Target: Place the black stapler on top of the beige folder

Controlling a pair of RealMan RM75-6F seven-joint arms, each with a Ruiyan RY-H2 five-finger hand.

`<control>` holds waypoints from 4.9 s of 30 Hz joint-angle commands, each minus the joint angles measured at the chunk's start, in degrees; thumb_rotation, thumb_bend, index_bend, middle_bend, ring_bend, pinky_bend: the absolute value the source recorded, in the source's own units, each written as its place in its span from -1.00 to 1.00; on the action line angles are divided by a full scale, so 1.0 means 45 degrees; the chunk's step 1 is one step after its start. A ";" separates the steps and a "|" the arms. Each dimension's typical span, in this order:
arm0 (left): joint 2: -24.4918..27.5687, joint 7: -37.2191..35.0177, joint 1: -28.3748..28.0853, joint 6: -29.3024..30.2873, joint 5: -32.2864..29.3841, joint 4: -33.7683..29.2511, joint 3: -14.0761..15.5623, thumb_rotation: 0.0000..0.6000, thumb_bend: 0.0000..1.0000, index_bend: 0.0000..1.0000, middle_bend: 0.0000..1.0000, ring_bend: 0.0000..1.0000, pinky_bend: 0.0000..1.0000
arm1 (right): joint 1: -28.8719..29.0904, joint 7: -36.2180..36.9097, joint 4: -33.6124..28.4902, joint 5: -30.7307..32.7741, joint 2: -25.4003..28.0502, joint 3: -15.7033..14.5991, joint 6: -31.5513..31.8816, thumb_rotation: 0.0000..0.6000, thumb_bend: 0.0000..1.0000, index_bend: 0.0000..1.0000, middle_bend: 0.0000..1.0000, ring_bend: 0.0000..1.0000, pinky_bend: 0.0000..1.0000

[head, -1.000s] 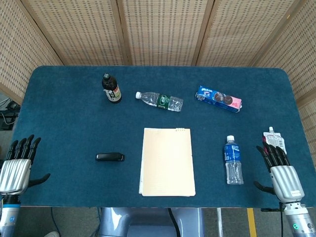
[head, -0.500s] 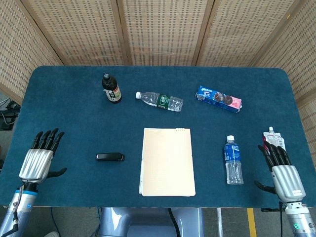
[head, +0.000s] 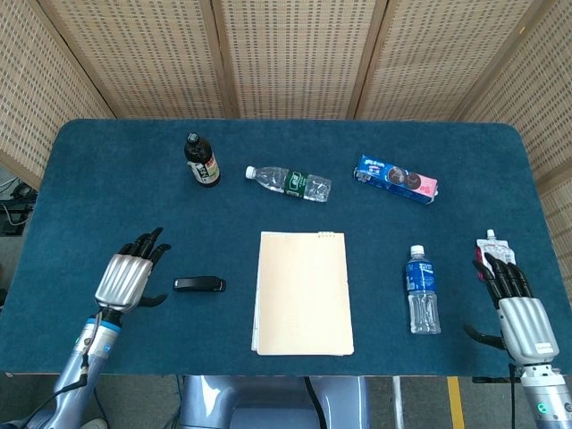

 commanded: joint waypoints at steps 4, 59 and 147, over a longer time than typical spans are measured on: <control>-0.1042 0.0852 -0.0835 -0.0499 -0.1082 0.0726 -0.0223 1.00 -0.73 -0.43 -0.76 -0.64 -0.40 | 0.0002 0.0150 0.0014 0.0063 0.0050 0.0040 -0.0012 1.00 -0.79 -0.94 -1.00 -1.00 -1.00; -0.4473 0.1494 -0.3103 0.0597 -0.2610 0.2686 0.0451 1.00 0.13 0.61 0.14 0.10 0.14 | -0.0062 0.0921 0.0024 0.0059 0.0285 0.0151 0.0136 1.00 -0.79 -0.93 -1.00 -1.00 -1.00; -0.1510 -0.0094 -0.3071 0.2950 -0.0979 0.1103 0.1501 1.00 -0.47 -1.00 -1.00 -1.00 -1.00 | -0.0123 0.1211 0.0158 0.0415 0.0414 0.0341 0.0053 1.00 -0.79 -0.93 -1.00 -1.00 -1.00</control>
